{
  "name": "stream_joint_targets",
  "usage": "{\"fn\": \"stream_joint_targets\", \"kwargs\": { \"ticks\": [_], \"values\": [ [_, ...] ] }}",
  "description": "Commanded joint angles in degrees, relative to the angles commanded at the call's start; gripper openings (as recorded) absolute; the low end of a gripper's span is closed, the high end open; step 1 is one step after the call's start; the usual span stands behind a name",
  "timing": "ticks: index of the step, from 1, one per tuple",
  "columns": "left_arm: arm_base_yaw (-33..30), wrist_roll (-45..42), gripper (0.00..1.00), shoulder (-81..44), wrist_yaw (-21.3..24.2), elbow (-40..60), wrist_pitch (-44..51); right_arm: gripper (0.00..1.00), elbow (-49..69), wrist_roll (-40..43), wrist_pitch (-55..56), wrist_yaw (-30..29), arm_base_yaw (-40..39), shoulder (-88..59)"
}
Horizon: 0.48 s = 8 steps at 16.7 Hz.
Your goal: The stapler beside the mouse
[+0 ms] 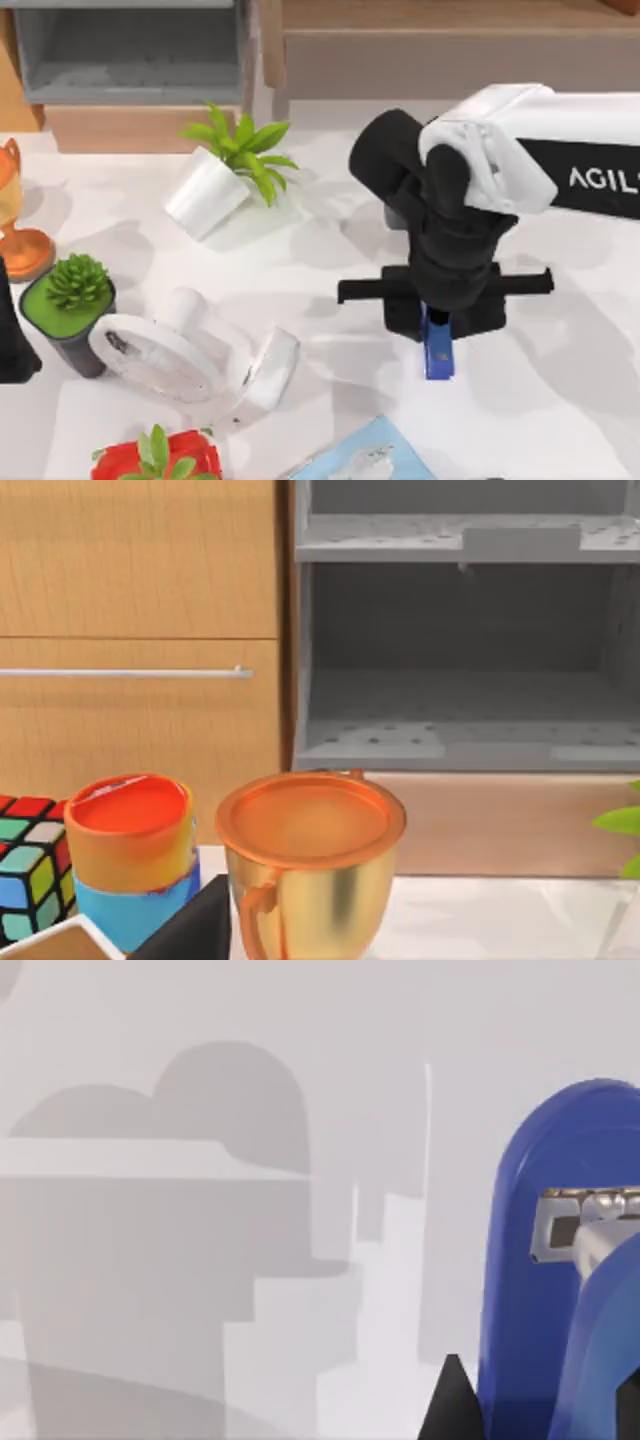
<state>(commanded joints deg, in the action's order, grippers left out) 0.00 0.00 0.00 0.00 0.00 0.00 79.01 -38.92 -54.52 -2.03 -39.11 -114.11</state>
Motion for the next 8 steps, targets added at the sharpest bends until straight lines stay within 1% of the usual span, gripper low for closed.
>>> {"fn": "stream_joint_targets", "kwargs": {
  "ticks": [8],
  "values": [
    [0.0,0.0,1.00,0.0,0.0,0.0,0.0,0.00,-2.0,-0.2,1.0,-0.2,1.1,-2.5]
  ]
}}
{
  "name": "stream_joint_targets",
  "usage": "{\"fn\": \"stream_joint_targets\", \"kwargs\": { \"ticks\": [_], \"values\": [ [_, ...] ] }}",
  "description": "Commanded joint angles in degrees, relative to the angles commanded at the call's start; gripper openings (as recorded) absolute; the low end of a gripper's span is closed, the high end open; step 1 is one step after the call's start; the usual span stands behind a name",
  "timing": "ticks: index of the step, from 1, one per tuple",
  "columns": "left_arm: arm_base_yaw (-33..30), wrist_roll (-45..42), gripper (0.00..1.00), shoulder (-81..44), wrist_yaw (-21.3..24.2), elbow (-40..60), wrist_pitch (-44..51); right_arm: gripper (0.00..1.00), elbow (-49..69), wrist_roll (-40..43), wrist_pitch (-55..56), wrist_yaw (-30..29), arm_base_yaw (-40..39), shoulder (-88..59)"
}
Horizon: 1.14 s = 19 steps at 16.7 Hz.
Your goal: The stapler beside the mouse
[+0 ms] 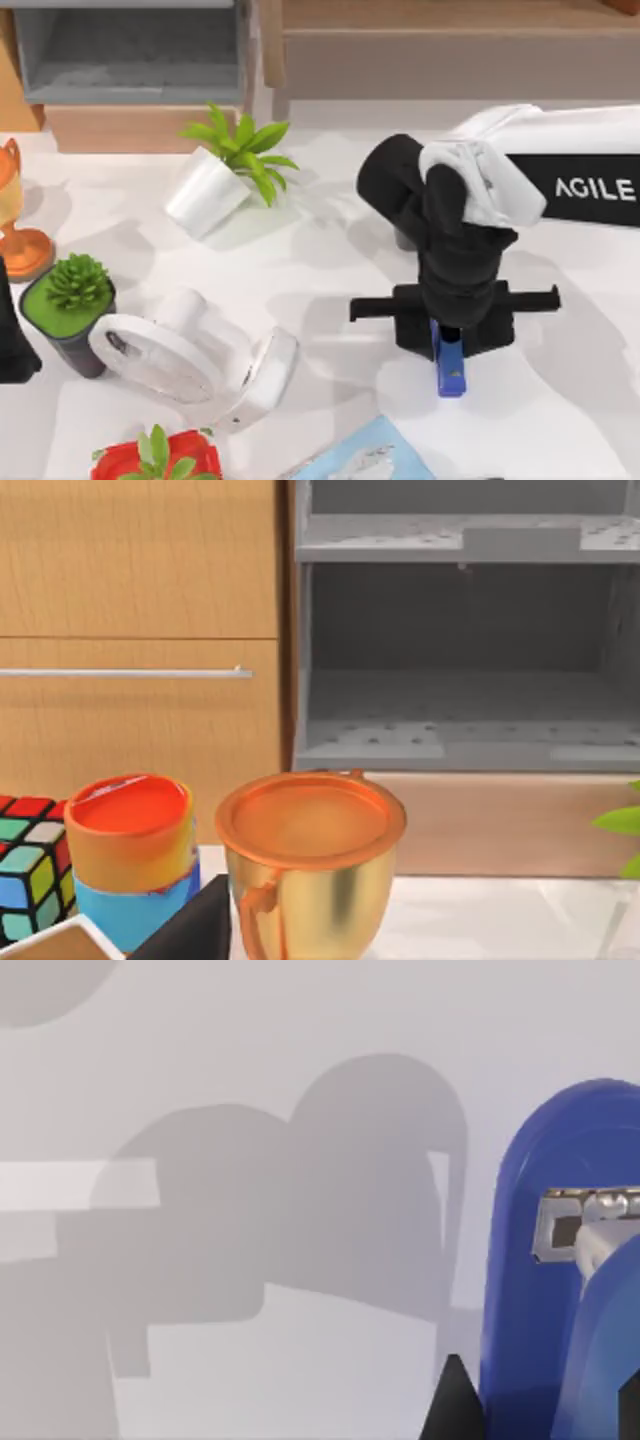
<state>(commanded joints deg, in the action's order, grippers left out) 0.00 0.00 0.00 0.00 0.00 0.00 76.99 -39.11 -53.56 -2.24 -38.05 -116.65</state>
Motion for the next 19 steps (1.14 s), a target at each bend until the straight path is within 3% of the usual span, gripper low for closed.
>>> {"fn": "stream_joint_targets", "kwargs": {
  "ticks": [13,19],
  "values": [
    [0.0,0.0,1.00,0.0,0.0,0.0,0.0,0.98,0.0,0.0,0.0,0.0,0.0,0.0],
    [0.0,0.0,1.00,0.0,0.0,0.0,0.0,1.00,0.0,0.0,0.0,0.0,0.0,0.0]
  ]
}}
